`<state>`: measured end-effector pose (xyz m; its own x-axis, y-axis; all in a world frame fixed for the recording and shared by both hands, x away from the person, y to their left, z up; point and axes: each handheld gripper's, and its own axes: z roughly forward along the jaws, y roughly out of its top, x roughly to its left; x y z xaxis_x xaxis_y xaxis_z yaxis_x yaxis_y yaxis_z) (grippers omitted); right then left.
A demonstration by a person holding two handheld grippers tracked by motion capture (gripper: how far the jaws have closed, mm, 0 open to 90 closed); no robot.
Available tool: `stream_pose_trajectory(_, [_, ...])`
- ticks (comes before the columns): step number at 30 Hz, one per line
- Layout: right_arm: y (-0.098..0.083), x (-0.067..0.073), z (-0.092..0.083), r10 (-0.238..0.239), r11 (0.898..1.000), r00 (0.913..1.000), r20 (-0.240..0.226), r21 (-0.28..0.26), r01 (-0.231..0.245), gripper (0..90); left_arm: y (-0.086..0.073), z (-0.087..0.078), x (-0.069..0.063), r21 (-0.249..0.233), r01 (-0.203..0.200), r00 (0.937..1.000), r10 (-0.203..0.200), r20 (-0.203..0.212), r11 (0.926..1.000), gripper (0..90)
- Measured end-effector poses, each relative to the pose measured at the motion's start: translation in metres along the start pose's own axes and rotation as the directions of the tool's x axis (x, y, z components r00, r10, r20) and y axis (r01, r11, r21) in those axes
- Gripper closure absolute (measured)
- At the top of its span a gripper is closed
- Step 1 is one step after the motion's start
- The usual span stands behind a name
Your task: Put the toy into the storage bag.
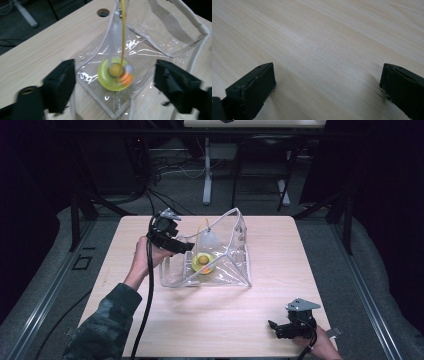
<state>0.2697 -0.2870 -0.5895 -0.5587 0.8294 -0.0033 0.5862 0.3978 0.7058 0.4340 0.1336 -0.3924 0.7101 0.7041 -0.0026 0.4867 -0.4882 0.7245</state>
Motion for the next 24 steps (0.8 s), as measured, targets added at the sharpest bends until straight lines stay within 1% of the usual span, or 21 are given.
stream_pose_trajectory(2, [0.0,0.0,0.0,0.001,1.0,1.0,-0.003,0.002,-0.001,0.0,-0.001,-0.003,0.001,-0.006,0.002,1.0,-0.002,-0.004,1.0,12.4])
stream_pose_trajectory(3, [0.0,0.0,0.0,0.001,1.0,1.0,-0.003,0.002,-0.001,0.0,-0.002,-0.006,0.002,-0.01,0.006,0.9999,-0.006,-0.015,0.9999,12.4])
stream_pose_trajectory(6, [0.0,0.0,0.0,-0.002,1.0,1.0,-0.003,0.002,0.002,0.0,-0.007,-0.015,0.006,-0.009,0.006,0.9995,-0.006,-0.03,0.9999,5.3])
stream_pose_trajectory(10, [0.0,0.0,0.0,-0.001,1.0,1.0,-0.004,-0.001,0.001,0.0,-0.013,-0.023,0.01,-0.008,0.009,0.9991,-0.009,-0.042,0.9999,0.1])
stream_pose_trajectory(13, [0.0,0.0,0.0,-0.001,1.0,1.0,-0.003,-0.002,0.001,0.0,-0.017,-0.027,0.013,-0.004,0.006,0.999,-0.007,-0.044,1.0,0.0])
stream_pose_trajectory(15, [0.0,0.0,0.0,-0.002,1.0,1.0,-0.004,-0.001,0.002,0.0,-0.024,-0.034,0.017,-0.011,0.016,0.9985,-0.016,-0.052,0.9998,0.0])
stream_pose_trajectory(17, [0.0,0.0,0.0,-0.001,1.0,1.0,-0.003,-0.002,0.001,0.0,-0.026,-0.036,0.018,-0.012,0.019,0.9984,-0.019,-0.054,0.9998,0.0])
stream_pose_trajectory(18, [0.0,0.0,0.0,-0.001,1.0,1.0,-0.003,-0.001,0.001,0.0,-0.031,-0.04,0.021,-0.014,0.02,0.9976,-0.02,-0.066,0.9997,0.0])
stream_pose_trajectory(22, [0.0,0.0,0.0,0.0,1.0,1.0,-0.004,-0.001,0.0,0.0,-0.041,-0.047,0.024,-0.001,0.018,0.997,-0.018,-0.075,0.9998,0.0])
stream_pose_trajectory(23, [0.0,0.0,0.0,0.0,1.0,1.0,-0.001,-0.003,0.0,0.0,-0.044,-0.049,0.025,0.003,0.016,0.9965,-0.015,-0.082,0.9999,0.0])
stream_pose_trajectory(24, [0.0,0.0,0.0,0.0,1.0,1.0,-0.001,-0.002,0.0,0.0,-0.044,-0.049,0.025,0.003,0.016,0.9965,-0.015,-0.082,0.9999,0.0])
